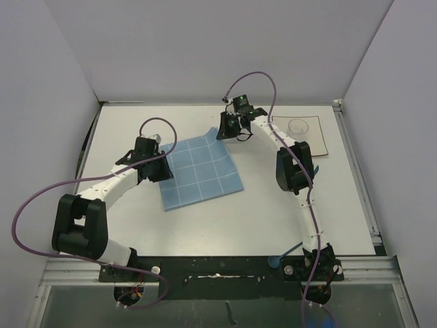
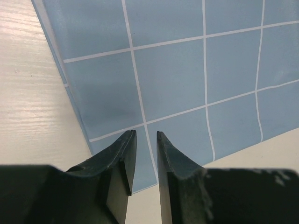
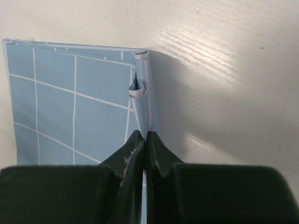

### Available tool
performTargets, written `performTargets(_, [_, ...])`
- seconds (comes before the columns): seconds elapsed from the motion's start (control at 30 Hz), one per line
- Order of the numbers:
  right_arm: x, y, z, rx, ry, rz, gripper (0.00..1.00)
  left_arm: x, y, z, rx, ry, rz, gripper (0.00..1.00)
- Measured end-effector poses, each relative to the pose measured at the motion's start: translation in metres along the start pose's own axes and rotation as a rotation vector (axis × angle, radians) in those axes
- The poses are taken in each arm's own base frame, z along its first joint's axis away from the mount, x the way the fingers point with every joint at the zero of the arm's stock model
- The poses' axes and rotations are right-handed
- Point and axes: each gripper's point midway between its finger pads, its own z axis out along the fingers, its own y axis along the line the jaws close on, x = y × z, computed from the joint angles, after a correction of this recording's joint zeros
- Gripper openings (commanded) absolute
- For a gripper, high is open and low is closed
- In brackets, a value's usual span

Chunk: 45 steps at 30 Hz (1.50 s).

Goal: Set the dinner table for one person
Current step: Adjust the napkin at the center of the board.

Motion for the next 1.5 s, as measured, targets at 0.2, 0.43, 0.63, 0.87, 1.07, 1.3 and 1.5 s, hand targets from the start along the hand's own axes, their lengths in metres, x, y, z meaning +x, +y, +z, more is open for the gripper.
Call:
performTargets(0.2, [0.001,0.000,0.001,-0.002,-0.001,0.002,0.00,0.001,0.001,0.003,-0.002,0.004,-0.001,0.22])
performTargets(0.43, [0.043,-0.032,-0.014,0.117,0.051,0.043,0.00,0.004,0.002,0.005,0.000,0.008,-0.002,0.21])
performTargets(0.63, [0.070,-0.056,-0.043,0.185,0.078,0.089,0.00,0.012,0.005,0.007,-0.001,0.025,-0.006,0.20])
performTargets(0.87, [0.077,-0.064,-0.060,0.221,0.065,0.099,0.00,0.012,0.002,0.007,0.017,0.026,-0.010,0.20])
performTargets(1.07, [0.073,-0.062,-0.062,0.220,0.058,0.098,0.00,0.014,0.002,0.008,0.018,0.030,-0.011,0.20])
performTargets(1.3, [0.025,-0.030,-0.071,0.164,-0.038,0.060,0.00,0.025,0.008,0.010,0.006,0.052,-0.015,0.20])
performTargets(1.5, [-0.016,0.002,-0.070,0.100,-0.118,0.022,0.00,0.026,0.009,0.011,0.006,0.053,-0.015,0.19])
